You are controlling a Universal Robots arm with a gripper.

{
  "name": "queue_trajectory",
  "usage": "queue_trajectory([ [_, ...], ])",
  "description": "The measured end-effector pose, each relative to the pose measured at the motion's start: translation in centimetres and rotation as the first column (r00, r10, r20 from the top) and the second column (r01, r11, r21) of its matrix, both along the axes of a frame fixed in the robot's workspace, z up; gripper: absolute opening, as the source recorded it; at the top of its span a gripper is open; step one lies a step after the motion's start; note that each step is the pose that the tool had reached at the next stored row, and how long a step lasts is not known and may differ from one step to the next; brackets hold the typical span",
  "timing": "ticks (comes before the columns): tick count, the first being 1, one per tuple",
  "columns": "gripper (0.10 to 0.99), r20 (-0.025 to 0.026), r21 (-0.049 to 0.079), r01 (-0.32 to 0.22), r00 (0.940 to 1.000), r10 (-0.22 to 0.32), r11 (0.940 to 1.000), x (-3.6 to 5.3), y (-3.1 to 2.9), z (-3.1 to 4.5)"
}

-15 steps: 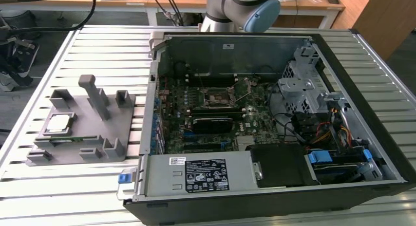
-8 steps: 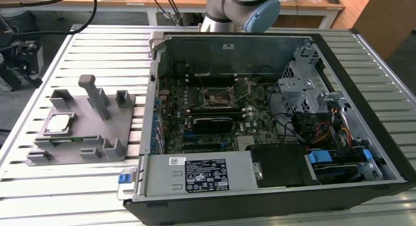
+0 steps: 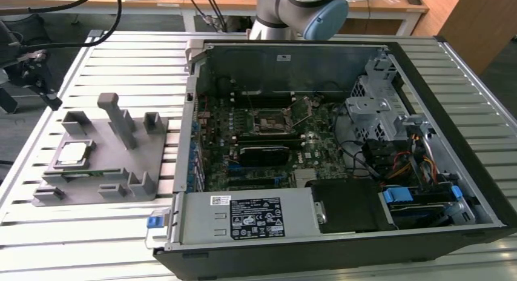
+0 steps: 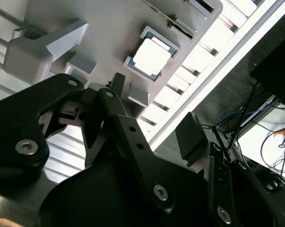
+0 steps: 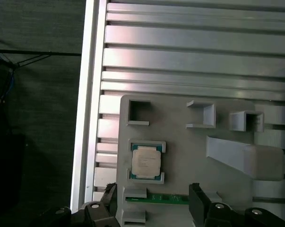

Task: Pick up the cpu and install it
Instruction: 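Pick up the cpu and move it towards the insertion slot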

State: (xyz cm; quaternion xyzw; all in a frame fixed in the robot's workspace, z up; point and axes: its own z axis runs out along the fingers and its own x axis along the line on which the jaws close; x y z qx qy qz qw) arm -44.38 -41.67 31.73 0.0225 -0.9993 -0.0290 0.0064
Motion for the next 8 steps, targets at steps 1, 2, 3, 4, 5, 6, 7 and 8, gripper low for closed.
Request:
queue_trajectory([
  [1,0.706,-0.0001,0.000,0.000,1.0000,0.000,1.0000,0.00,0.00,-0.06],
  [2,0.706,-0.0001,0.000,-0.001,1.0000,0.001,1.0000,0.00,-0.01,-0.12],
  [3,0.706,-0.0003,0.000,-0.002,1.0000,0.002,1.0000,0.00,-0.01,-0.19],
  [4,0.706,-0.0004,0.000,-0.003,1.0000,0.003,1.0000,0.00,-0.01,-0.28],
  [5,0.706,-0.0005,0.000,-0.004,1.0000,0.004,1.0000,0.00,-0.03,-0.39],
  [6,0.706,-0.0004,0.001,-0.006,1.0000,0.006,1.0000,0.01,-0.08,-0.52],
  [7,0.706,-0.0005,0.001,-0.006,1.0000,0.006,1.0000,0.00,-0.10,-0.65],
  [8,0.706,-0.0005,0.001,-0.007,1.0000,0.007,1.0000,0.00,-0.12,-0.76],
])
